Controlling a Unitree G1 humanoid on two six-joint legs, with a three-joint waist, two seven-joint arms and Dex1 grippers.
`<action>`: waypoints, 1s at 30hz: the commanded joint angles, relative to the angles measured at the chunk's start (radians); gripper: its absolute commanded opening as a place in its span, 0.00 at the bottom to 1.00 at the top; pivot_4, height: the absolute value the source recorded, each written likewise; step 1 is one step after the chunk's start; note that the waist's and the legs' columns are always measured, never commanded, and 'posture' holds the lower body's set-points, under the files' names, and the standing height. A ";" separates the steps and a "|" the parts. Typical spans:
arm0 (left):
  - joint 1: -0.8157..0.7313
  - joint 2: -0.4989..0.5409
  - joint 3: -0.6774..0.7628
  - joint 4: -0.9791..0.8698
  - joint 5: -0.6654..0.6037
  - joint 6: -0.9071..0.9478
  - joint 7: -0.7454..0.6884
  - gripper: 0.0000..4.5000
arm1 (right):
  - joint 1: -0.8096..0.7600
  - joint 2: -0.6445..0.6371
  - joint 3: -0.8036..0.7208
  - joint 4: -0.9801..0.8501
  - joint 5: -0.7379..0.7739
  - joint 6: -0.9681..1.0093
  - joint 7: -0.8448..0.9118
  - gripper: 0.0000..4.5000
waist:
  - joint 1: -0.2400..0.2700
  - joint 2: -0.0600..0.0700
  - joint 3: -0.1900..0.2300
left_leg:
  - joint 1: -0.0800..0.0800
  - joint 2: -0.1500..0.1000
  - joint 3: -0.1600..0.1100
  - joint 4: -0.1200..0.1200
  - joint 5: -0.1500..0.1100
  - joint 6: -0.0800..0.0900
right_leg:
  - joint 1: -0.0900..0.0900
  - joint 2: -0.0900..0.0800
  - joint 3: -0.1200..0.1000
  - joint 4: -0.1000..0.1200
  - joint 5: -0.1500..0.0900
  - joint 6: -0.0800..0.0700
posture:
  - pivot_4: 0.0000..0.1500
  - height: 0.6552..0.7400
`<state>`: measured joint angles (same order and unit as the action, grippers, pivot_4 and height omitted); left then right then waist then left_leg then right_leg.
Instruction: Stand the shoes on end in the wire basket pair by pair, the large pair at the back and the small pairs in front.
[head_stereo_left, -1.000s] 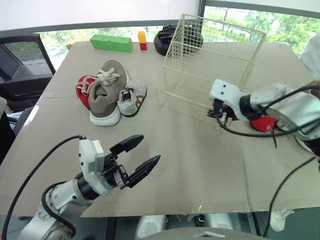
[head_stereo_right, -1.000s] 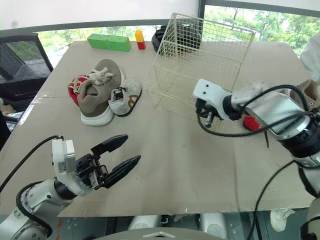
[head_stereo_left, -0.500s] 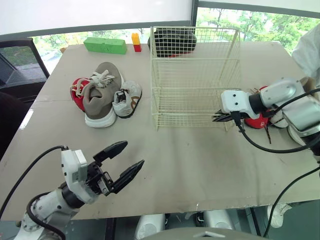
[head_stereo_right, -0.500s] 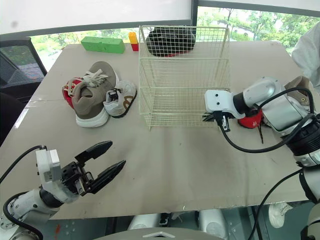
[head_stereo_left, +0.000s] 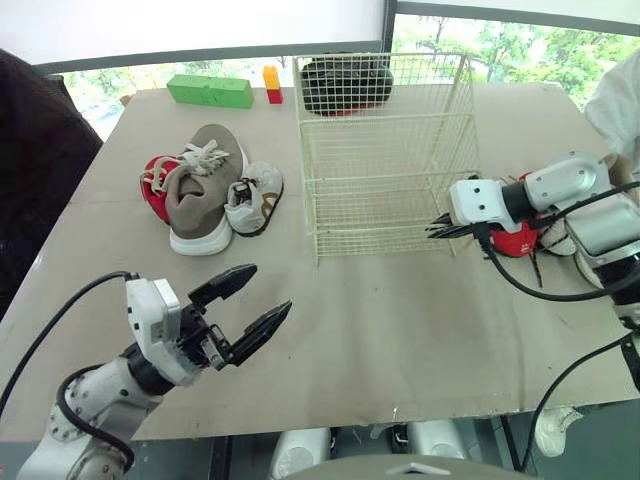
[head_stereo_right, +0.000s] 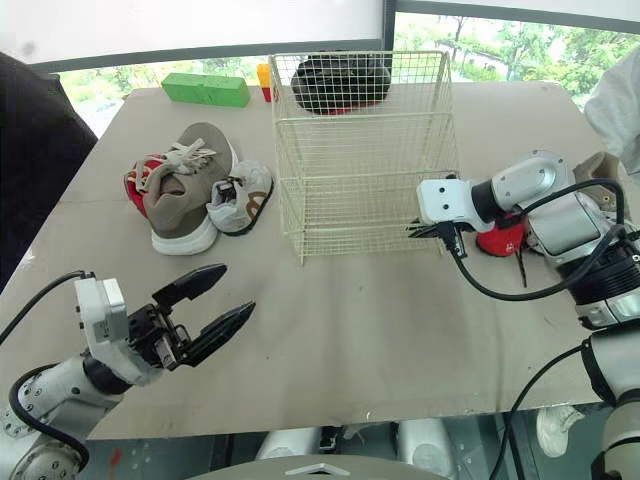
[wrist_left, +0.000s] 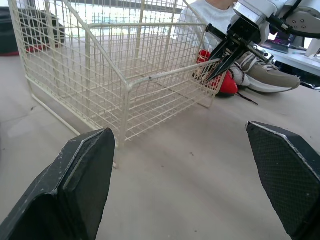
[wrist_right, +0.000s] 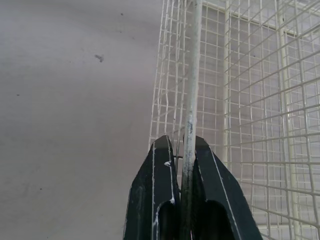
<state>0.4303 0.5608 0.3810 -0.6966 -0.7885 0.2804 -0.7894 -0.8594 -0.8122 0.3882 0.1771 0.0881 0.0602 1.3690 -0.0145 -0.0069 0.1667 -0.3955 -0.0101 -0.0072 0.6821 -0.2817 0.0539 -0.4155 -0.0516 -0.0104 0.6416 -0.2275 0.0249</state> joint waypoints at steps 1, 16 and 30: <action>-0.021 0.010 -0.001 -0.004 -0.010 -0.004 -0.006 1.00 | -0.016 0.026 -0.105 0.019 0.076 -0.032 0.011 0.18 | 0.000 0.001 0.000 | 0.000 0.000 0.000 0.000 0.000 0.000 | 0.000 0.000 0.000 0.000 0.000 -0.001 | 1.00 1.00; -0.194 -0.084 0.160 0.141 0.021 0.057 0.397 1.00 | 0.401 0.129 -0.576 -0.715 0.539 0.343 -0.386 0.99 | 0.030 -0.002 -0.001 | -0.003 0.001 -0.002 -0.007 0.000 0.000 | -0.005 -0.001 -0.003 0.000 0.003 0.004 | 1.00 1.00; -0.672 0.106 -0.082 0.571 0.309 0.288 0.537 1.00 | 0.685 0.212 -0.540 -0.978 0.594 0.421 -0.655 0.99 | 0.029 -0.003 -0.001 | -0.001 -0.002 -0.002 -0.007 0.004 -0.005 | -0.003 0.000 -0.003 0.001 0.003 0.004 | 1.00 1.00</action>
<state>-0.2264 0.6619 0.3186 -0.1720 -0.5095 0.5573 -0.2525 -0.1727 -0.5899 -0.1352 -0.7628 0.6770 0.4975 0.7252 0.0146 -0.0099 0.1653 -0.3962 -0.0123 -0.0094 0.6748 -0.2773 0.0487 -0.4183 -0.0504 -0.0141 0.6428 -0.2243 0.0291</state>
